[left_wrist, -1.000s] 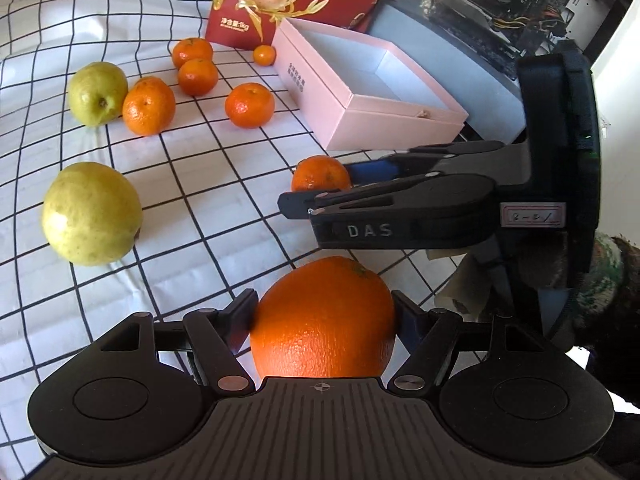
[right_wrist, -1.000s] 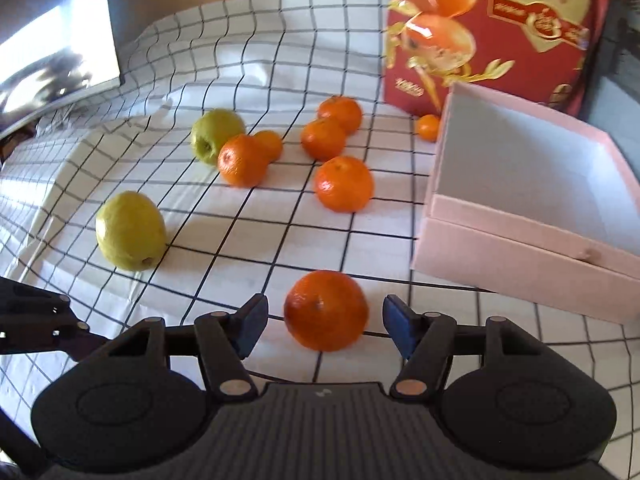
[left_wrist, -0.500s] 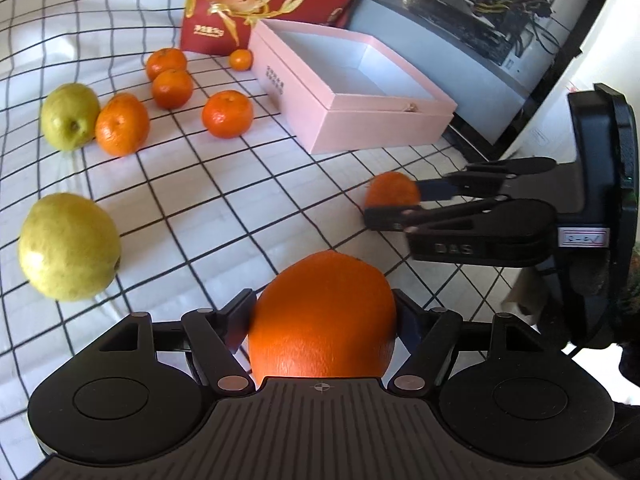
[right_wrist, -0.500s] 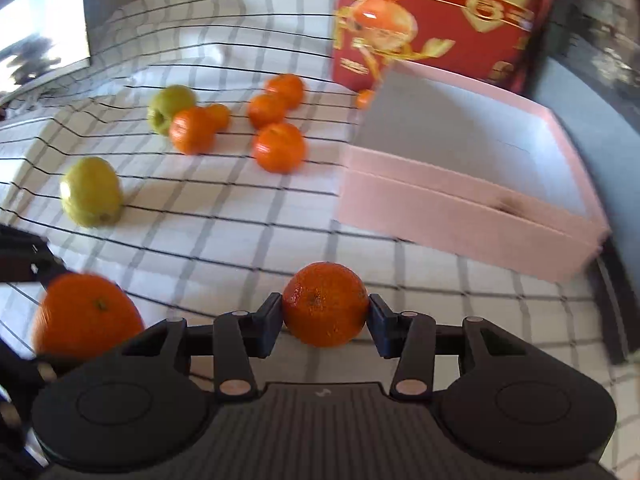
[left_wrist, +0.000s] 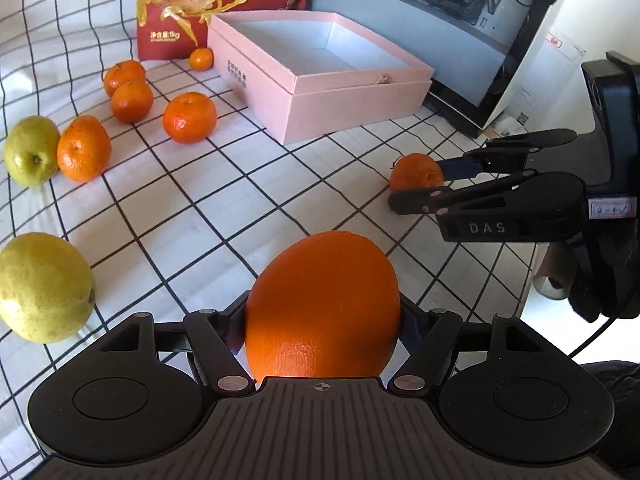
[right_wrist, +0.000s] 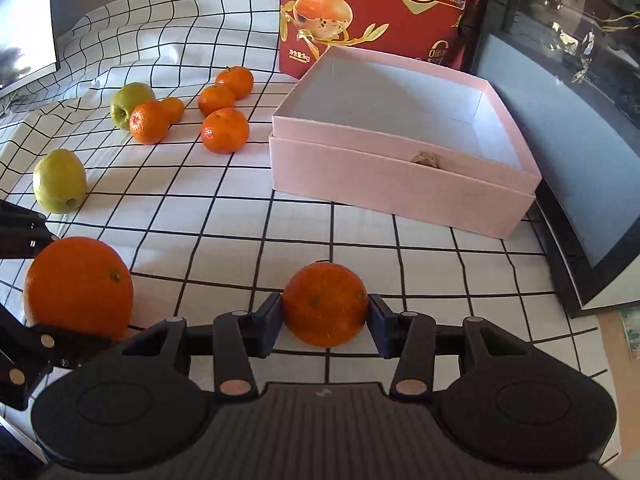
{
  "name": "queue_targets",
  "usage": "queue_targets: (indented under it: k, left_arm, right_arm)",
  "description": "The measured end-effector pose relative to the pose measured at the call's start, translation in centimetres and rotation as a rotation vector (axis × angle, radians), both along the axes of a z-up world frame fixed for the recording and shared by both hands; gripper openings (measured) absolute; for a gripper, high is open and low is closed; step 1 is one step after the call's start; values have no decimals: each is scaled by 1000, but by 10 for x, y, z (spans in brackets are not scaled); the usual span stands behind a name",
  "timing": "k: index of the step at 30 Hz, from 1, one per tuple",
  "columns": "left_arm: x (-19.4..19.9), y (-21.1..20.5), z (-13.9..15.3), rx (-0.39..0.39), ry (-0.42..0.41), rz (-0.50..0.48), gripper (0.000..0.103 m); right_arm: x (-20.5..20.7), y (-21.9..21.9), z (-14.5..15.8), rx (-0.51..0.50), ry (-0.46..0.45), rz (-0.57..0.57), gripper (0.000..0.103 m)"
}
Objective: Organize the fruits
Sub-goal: 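Carry the orange and the mandarin in both grippers toward the pink box, then lower both fruits into the pink box and open both grippers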
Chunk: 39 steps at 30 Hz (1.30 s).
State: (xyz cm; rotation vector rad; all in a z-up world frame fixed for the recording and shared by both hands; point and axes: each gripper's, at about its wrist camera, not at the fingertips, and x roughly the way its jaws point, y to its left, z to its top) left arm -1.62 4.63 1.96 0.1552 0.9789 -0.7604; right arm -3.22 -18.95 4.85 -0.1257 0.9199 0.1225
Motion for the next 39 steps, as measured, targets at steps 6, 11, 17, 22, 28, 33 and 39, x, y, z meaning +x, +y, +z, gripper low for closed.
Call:
queue_targets:
  k: [6, 11, 17, 22, 28, 33, 39]
  left_arm:
    - [-2, 0, -1, -17, -22, 35, 76]
    - [9, 0, 4, -72, 11, 83, 76]
    - [33, -15, 37, -155, -34, 91, 76]
    - [86, -41, 82, -243, -85, 86, 76]
    - [176, -101, 87, -223, -46, 96, 76]
    - [214, -123, 69, -183, -72, 191, 73]
    - [202, -103, 86, -229, -122, 204, 73]
  right_arm:
    - [0, -9, 4, -5, -21, -26, 45]
    - [3, -14, 9, -3, -36, -37, 45]
    - [4, -24, 32, 15, -108, -41, 45]
    - [19, -36, 64, 45, -197, -43, 45]
    - [67, -43, 79, 10, -260, -52, 45]
    - [110, -59, 56, 46, -214, -81, 48]
    - [116, -69, 36, 76, -189, -115, 61]
